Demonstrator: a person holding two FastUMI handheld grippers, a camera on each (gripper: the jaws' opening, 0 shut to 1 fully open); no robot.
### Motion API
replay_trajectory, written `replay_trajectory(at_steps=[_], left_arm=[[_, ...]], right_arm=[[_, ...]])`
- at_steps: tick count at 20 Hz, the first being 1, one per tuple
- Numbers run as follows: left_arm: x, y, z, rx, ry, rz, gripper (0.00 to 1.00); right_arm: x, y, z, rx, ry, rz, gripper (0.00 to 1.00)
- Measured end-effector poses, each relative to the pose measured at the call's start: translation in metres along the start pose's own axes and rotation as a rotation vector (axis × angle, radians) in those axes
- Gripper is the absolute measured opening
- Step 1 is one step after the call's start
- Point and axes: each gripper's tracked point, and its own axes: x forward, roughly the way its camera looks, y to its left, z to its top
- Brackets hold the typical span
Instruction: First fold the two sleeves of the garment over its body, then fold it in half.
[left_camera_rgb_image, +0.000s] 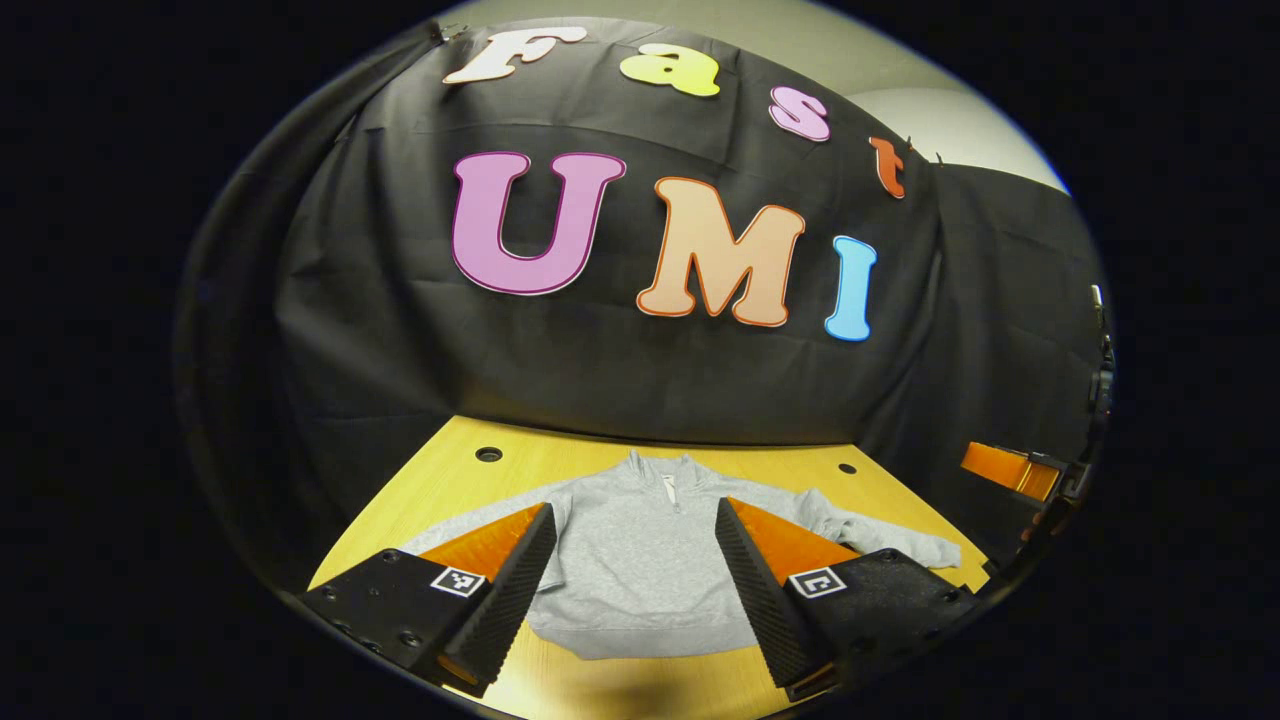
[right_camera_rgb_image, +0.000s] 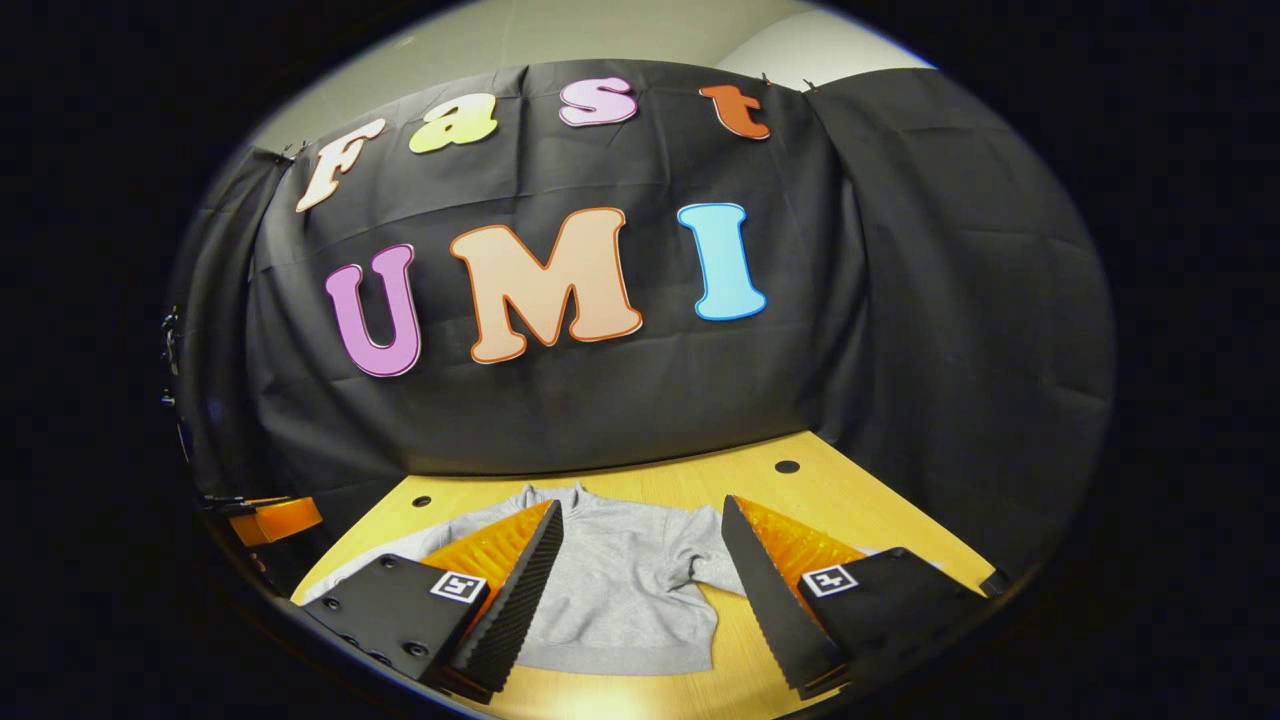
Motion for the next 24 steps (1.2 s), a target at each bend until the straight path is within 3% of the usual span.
replay_trajectory(at_steps=[5,13,14,20,24], left_arm=[[0.005,0.003,-0.004,-0.004,0.021,0.024,0.94],[0.010,0.011,-0.006,-0.017,0.031,0.063,0.94],[0.010,0.012,-0.007,-0.017,0.032,0.069,0.94],[0.015,0.015,-0.008,0.004,0.045,0.088,0.94],[0.020,0.012,-0.012,0.006,0.068,0.095,0.94]], right_arm=[[0.009,-0.039,-0.001,0.022,0.005,-0.069,0.98],[0.016,-0.168,-0.010,0.016,0.017,-0.331,0.95],[0.017,-0.181,-0.013,0.016,0.025,-0.356,0.98],[0.019,-0.254,-0.062,0.033,0.116,-0.481,0.98],[0.024,-0.287,-0.106,0.062,0.210,-0.522,0.96]])
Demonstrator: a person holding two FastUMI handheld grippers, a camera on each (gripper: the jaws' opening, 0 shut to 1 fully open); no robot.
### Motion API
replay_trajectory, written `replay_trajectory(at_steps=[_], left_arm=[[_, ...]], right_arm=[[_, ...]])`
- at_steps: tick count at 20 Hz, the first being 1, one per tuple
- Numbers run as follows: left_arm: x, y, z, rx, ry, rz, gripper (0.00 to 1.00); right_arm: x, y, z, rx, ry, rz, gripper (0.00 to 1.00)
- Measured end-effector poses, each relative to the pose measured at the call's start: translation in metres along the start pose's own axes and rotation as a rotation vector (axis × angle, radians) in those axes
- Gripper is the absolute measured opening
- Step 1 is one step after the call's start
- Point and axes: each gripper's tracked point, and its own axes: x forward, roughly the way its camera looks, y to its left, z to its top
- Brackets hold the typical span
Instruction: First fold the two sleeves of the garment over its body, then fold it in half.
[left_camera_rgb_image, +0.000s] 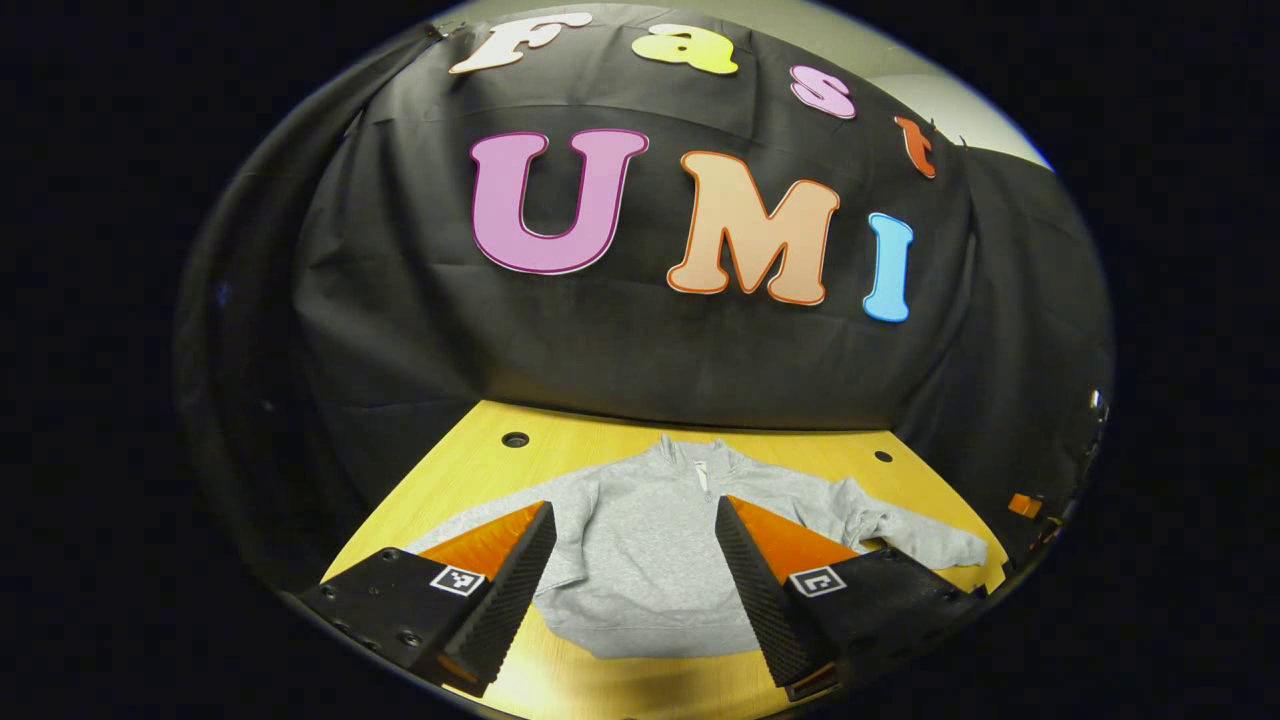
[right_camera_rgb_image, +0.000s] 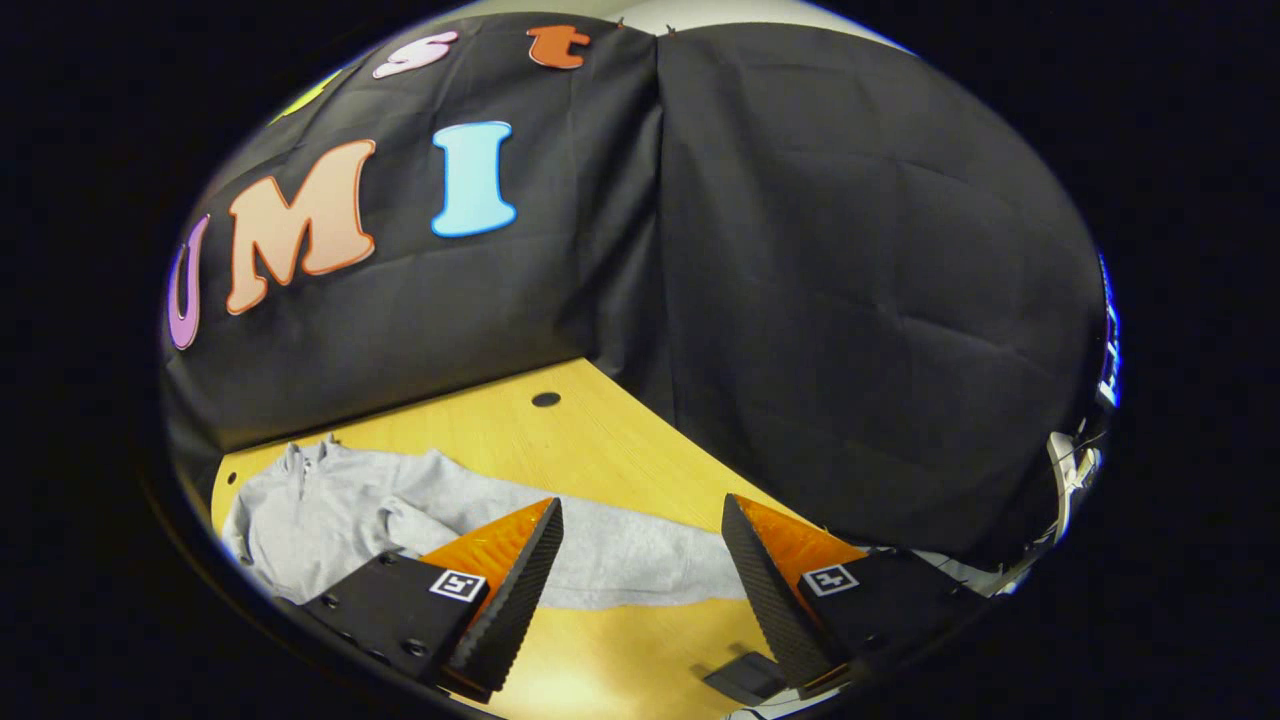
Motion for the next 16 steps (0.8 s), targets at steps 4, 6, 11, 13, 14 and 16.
replay_trajectory(at_steps=[4,6,11,13,14,16], left_arm=[[0.001,-0.003,-0.003,-0.011,0.012,0.003,0.94],[0.003,-0.003,-0.005,-0.022,0.022,0.009,0.94],[0.005,0.001,-0.010,-0.033,0.042,0.033,0.94],[0.004,0.002,-0.009,-0.029,0.040,0.044,0.94],[0.003,0.003,-0.010,-0.026,0.041,0.049,0.94],[0.002,0.005,-0.010,-0.028,0.043,0.058,0.94]], right_arm=[[0.027,-0.025,-0.036,0.056,0.082,-0.032,0.99],[0.039,-0.035,-0.051,0.055,0.126,-0.043,0.96],[0.070,-0.047,-0.087,0.063,0.231,-0.050,0.99],[0.077,-0.051,-0.103,0.071,0.273,-0.055,0.99],[0.079,-0.051,-0.110,0.072,0.297,-0.054,0.99],[0.083,-0.051,-0.120,0.068,0.328,-0.054,0.99]])
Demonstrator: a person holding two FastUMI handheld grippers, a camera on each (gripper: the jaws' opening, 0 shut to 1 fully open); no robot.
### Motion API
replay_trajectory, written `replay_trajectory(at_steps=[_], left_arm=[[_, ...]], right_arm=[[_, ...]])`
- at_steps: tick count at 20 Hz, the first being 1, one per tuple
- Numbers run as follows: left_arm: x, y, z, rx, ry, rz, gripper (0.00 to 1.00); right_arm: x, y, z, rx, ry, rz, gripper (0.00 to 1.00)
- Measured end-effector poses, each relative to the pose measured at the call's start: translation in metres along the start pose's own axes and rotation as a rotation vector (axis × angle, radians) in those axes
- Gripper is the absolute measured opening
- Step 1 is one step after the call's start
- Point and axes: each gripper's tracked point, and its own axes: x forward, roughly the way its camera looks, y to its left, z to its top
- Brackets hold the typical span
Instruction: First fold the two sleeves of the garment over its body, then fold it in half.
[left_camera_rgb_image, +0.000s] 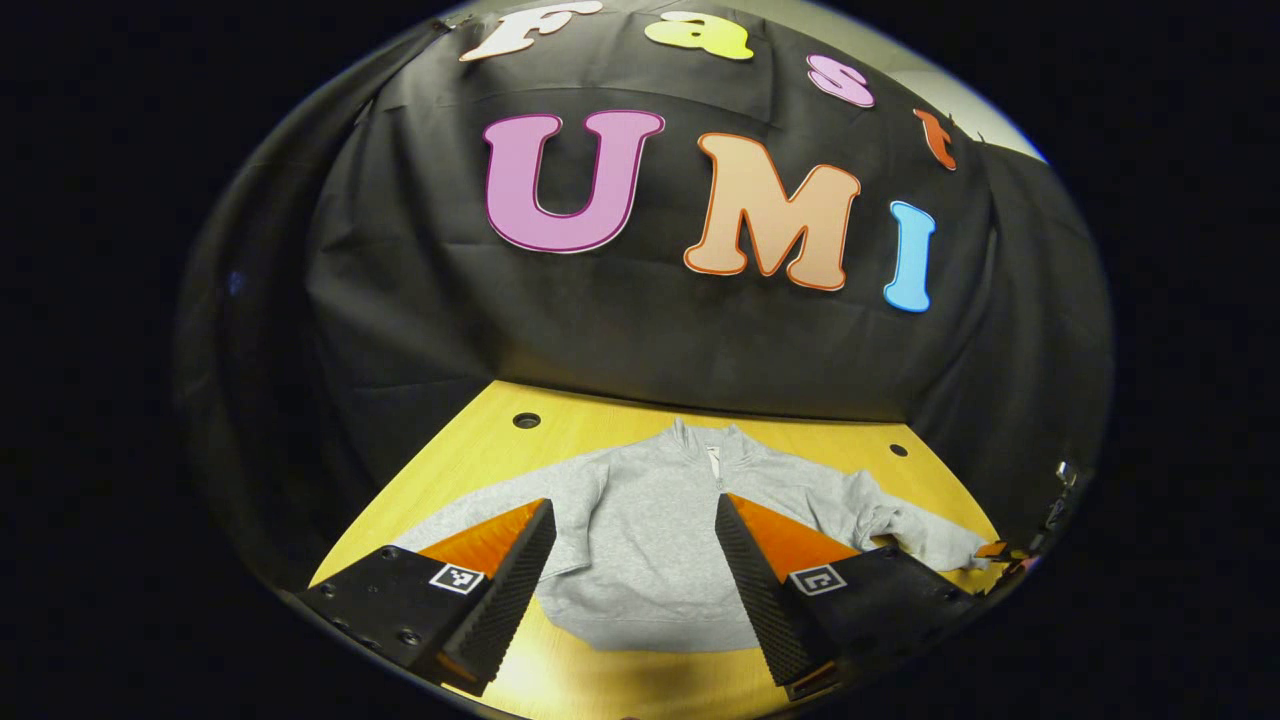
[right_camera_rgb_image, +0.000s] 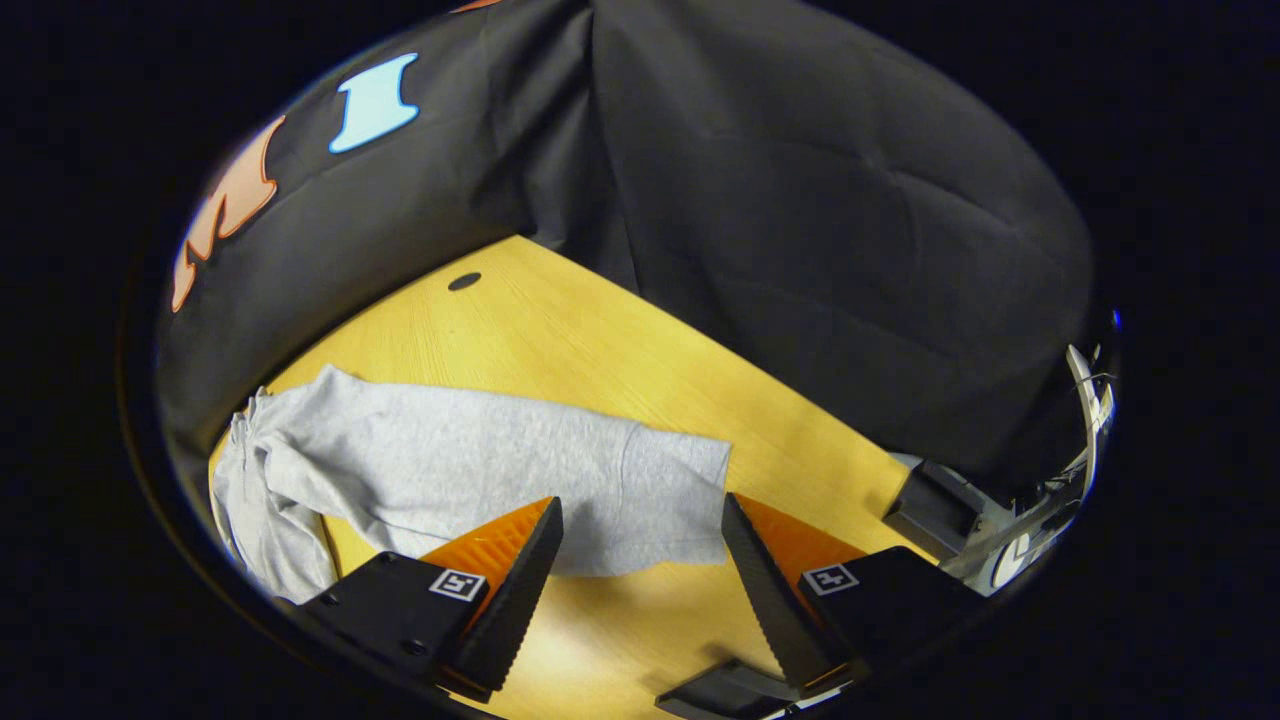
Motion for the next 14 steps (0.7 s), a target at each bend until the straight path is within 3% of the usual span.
replay_trajectory(at_steps=[8,11,12,14], left_arm=[[-0.001,-0.013,-0.011,0.081,0.022,-0.017,0.94],[0.001,-0.025,-0.012,0.094,0.024,-0.048,0.94],[0.002,-0.030,-0.013,0.086,0.026,-0.062,0.94],[0.002,-0.035,-0.015,0.068,0.029,-0.081,0.94]], right_arm=[[0.003,0.000,-0.012,-0.074,0.037,0.001,0.97],[0.007,0.003,-0.013,-0.071,0.056,0.004,0.76],[0.006,0.006,-0.013,-0.073,0.064,0.011,0.77],[0.006,0.012,-0.010,-0.061,0.066,0.025,0.48]])
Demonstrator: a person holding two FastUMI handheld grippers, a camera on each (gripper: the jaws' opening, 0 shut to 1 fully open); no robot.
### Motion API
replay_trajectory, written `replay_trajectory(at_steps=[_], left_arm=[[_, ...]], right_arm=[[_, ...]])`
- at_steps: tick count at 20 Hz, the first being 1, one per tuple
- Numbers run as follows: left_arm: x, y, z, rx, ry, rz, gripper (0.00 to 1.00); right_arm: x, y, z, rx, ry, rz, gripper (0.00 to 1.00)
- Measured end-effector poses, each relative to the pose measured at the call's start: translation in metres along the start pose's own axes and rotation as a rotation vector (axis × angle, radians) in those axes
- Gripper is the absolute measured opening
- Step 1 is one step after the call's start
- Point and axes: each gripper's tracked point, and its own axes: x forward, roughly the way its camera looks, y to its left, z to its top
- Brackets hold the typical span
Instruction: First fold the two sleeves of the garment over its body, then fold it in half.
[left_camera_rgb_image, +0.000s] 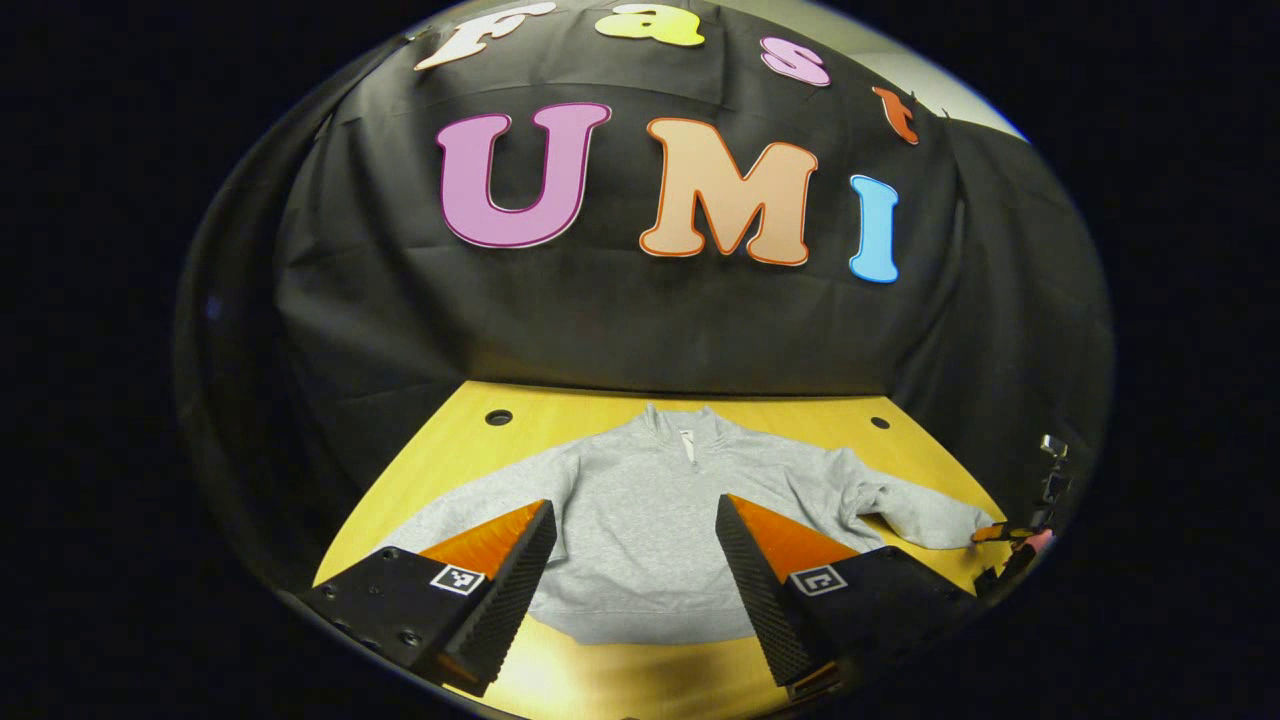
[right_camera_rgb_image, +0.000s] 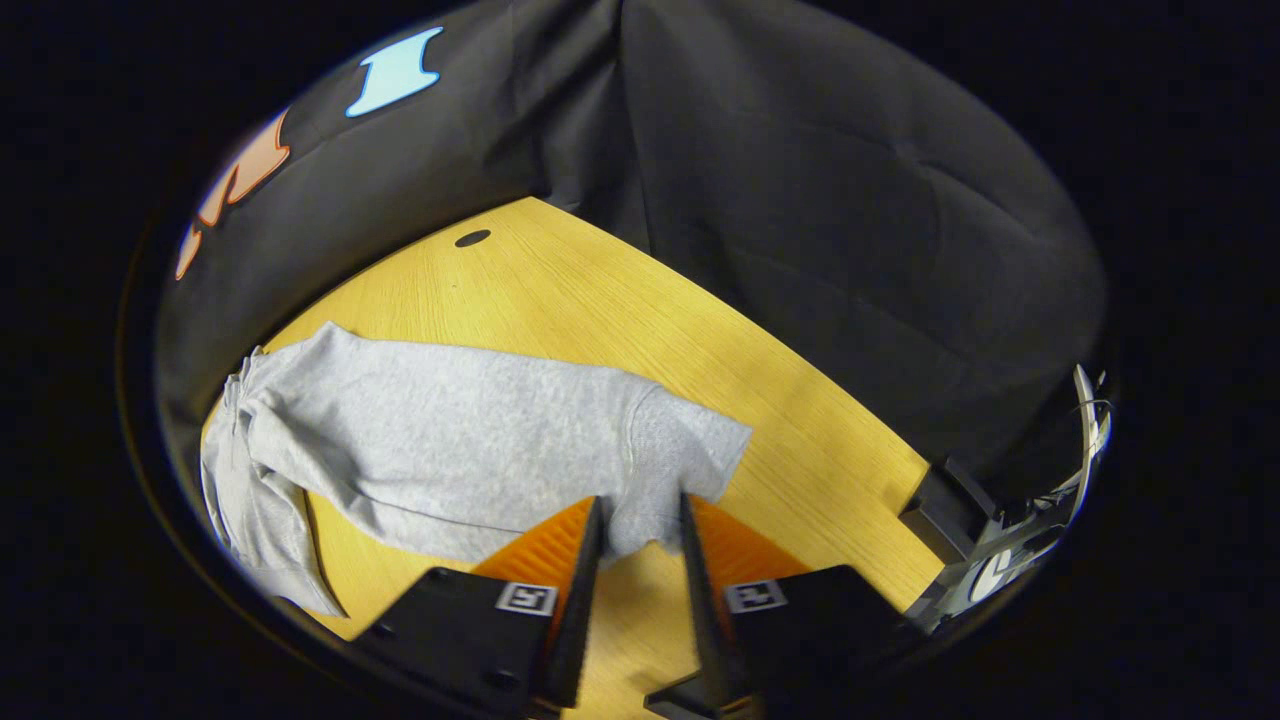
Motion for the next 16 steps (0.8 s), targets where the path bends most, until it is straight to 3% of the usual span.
replay_trajectory(at_steps=[1,3,4,7,11,16], left_arm=[[0.000,-0.001,-0.001,-0.004,0.002,-0.003,0.94],[0.000,0.002,-0.001,-0.003,0.003,-0.002,0.94],[-0.001,0.003,0.000,-0.001,0.003,0.000,0.94],[0.000,0.010,-0.001,0.002,0.003,0.011,0.94],[-0.001,0.014,-0.004,-0.014,0.009,0.013,0.94],[-0.002,0.021,-0.008,-0.028,0.014,0.003,0.94]], right_arm=[[0.000,0.004,-0.001,0.008,0.001,0.005,0.33],[0.000,0.005,-0.001,0.011,-0.007,-0.006,0.19],[-0.005,0.007,-0.002,-0.003,-0.017,-0.010,0.19],[-0.004,0.007,-0.004,-0.047,-0.020,-0.026,0.07],[-0.013,0.019,-0.005,-0.032,-0.027,-0.020,0.07],[-0.041,0.042,0.011,-0.021,-0.117,0.016,0.07]])
